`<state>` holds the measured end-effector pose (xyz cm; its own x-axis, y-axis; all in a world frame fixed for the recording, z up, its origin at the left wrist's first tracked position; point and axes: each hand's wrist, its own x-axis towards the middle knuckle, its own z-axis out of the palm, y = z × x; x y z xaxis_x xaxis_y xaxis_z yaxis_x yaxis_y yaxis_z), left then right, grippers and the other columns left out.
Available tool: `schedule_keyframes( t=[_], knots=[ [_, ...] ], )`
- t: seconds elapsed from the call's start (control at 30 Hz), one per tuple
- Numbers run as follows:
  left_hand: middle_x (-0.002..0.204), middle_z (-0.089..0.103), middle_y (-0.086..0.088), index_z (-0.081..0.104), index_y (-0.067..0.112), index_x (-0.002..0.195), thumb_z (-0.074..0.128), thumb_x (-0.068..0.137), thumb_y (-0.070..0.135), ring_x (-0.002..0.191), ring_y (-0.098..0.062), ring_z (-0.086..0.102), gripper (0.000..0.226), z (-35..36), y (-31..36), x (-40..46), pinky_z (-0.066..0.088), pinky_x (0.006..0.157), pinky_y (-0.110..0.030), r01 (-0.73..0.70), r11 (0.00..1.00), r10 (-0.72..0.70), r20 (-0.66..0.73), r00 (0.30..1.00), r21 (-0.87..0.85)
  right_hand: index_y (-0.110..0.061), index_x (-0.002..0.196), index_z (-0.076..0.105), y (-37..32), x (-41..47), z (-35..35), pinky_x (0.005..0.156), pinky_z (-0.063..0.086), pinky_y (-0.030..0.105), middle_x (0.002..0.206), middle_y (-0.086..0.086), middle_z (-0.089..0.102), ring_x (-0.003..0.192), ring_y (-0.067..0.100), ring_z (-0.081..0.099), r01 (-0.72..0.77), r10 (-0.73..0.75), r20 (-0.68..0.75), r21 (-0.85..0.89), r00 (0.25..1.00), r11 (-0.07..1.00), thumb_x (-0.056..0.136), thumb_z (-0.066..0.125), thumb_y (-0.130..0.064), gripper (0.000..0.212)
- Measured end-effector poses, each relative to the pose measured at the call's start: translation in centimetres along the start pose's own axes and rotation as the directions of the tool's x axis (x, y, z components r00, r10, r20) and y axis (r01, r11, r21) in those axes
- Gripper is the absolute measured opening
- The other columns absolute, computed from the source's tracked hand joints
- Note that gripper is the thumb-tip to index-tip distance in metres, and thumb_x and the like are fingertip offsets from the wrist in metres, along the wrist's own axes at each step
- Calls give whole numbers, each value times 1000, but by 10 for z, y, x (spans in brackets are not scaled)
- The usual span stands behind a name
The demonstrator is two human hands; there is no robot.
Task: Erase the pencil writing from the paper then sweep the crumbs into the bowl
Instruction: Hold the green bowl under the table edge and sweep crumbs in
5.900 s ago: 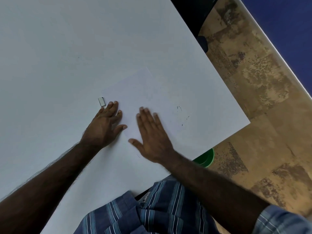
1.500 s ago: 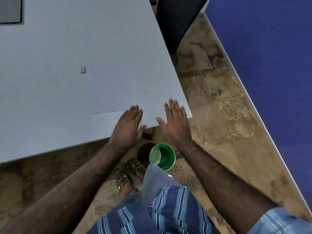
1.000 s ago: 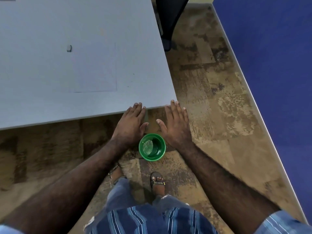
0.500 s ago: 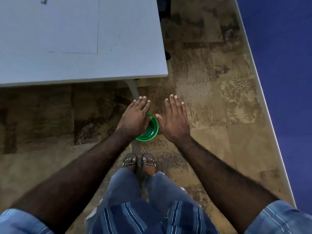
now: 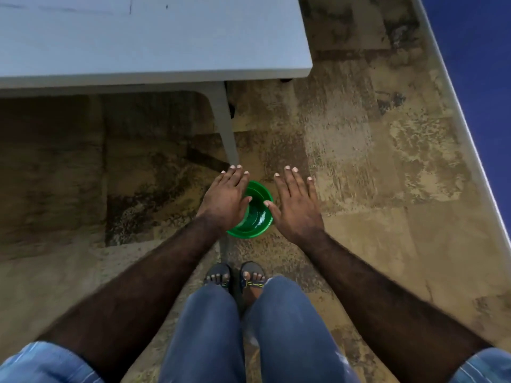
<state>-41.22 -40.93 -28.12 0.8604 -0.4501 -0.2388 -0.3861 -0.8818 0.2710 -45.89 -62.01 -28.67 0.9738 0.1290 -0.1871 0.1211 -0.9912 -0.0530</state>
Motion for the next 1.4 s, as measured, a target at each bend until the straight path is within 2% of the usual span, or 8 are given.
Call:
schedule_keyframes(
  t=[0.43, 0.57, 0.67, 0.8, 0.87, 0.97, 1.13, 1.4],
  knots=[
    [169, 18, -10, 20, 12, 162, 42, 105, 46, 157, -26, 13, 69, 173, -73, 43, 13, 128, -44, 83, 994, -87, 65, 994, 68, -33, 169, 3, 33, 52, 182, 131, 9, 57, 177, 11, -9, 164, 32, -1, 27, -27, 268, 5, 963, 1000, 106, 38, -62, 77],
    [169, 18, -13, 15, 12, 162, 42, 104, 48, 155, -30, 18, 73, 209, -85, 49, 17, 127, -44, 170, 983, -177, 116, 977, 68, -31, 169, -2, 37, 60, 210, 124, 33, 57, 177, 8, -8, 160, 39, 19, -69, 37, 372, 75, 928, 995, 107, 44, -57, 81],
    [165, 25, -13, 6, 14, 162, 47, 103, 47, 139, -35, 46, 80, 225, -86, 50, 44, 112, -51, 341, 939, -323, 227, 919, -46, -23, 169, -1, 36, 63, 220, 119, 43, 56, 177, 4, -5, 151, 41, 37, -137, 57, 439, 153, 897, 979, 108, 48, -50, 83],
    [126, 64, -16, 27, 10, 153, 56, 100, 43, 104, -35, 68, 69, 233, -85, 53, 59, 84, -48, 490, 854, -455, 205, 867, -176, -18, 169, 3, 28, 63, 220, 121, 37, 49, 177, 4, -1, 150, 37, 41, -185, 81, 448, 192, 890, 964, 109, 50, -43, 80],
    [109, 69, -16, 43, 8, 142, 60, 100, 37, 96, -34, 69, 54, 231, -82, 56, 58, 79, -42, 534, 806, -498, 195, 845, -255, -15, 169, 7, 24, 63, 216, 123, 34, 46, 176, 6, 6, 151, 36, 39, -211, 90, 434, 240, 897, 947, 108, 53, -39, 80],
    [107, 68, -14, 54, 8, 131, 62, 100, 35, 84, -26, 63, 42, 221, -78, 60, 52, 71, -34, 588, 737, -542, 230, 809, -333, -13, 168, 13, 18, 64, 206, 122, 36, 44, 174, 8, 15, 148, 36, 43, -244, 103, 416, 302, 904, 922, 107, 57, -35, 78],
    [105, 70, -17, 61, 4, 123, 64, 98, 39, 96, -34, 69, 43, 190, -72, 47, 53, 75, -36, 594, 725, -567, 187, 802, -349, -15, 167, 16, 11, 52, 173, 121, 37, 47, 175, 6, 13, 150, 37, 41, -284, 140, 397, 332, 907, 900, 107, 58, -40, 78],
    [108, 72, -18, 60, 8, 133, 64, 96, 37, 97, -38, 69, 47, 81, -42, -19, 55, 79, -40, 581, 689, -612, 82, 787, -433, -13, 167, 21, -10, 10, 47, 125, 29, 43, 175, 8, 18, 155, 35, 33, -278, 130, 373, 378, 919, 883, 104, 61, -45, 81]
  ],
)
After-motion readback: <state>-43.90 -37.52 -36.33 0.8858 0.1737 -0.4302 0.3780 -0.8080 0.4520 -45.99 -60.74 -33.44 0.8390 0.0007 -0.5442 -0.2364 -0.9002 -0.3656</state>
